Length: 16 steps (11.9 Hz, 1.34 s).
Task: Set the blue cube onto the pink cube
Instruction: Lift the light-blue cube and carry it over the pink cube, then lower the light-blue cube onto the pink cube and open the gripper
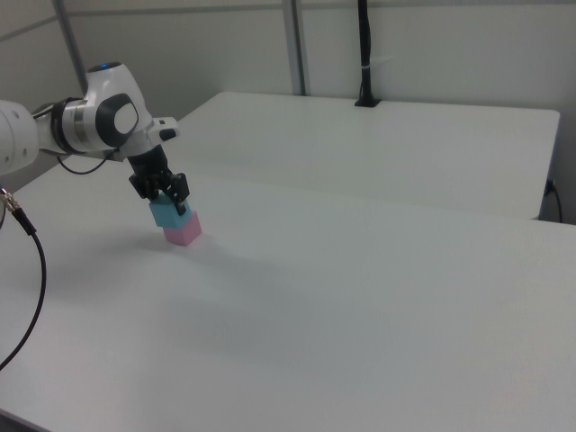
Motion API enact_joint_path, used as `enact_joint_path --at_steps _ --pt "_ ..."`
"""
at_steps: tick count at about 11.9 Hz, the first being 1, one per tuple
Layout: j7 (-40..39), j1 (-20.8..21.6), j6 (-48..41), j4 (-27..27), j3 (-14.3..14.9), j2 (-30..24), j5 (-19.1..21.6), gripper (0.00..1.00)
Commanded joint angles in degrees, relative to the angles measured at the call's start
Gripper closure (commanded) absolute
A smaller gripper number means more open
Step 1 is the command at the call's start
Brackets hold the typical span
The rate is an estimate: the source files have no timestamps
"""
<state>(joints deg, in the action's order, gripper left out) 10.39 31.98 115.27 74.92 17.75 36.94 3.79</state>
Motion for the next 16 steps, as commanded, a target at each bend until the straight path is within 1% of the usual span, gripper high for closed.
enact_joint_path --at_steps 1,4,5,9,10,11,12,15,16 --pt "1.9 0.0 0.0 -2.8 1.0 1.6 2.2 0.79" --pt "2.1 -0.3 -0.2 -3.4 1.0 1.6 4.0 0.79" --pt "3.2 -0.5 0.3 -3.4 0.9 1.7 4.4 0.79" --pt "3.9 -1.4 0.9 -3.6 0.8 2.2 4.6 0.79" --pt "3.9 -1.7 1.8 -3.6 0.6 2.6 4.6 0.70" --pt "4.0 -1.7 2.1 -3.6 0.5 2.7 4.6 0.33" --pt "4.7 -1.7 2.1 -3.6 0.5 2.8 4.6 0.00" --pt "6.2 -1.9 2.0 -3.6 0.4 2.3 4.6 0.00" --pt "6.0 -4.5 1.5 -2.9 -1.0 -0.6 4.3 0.00"
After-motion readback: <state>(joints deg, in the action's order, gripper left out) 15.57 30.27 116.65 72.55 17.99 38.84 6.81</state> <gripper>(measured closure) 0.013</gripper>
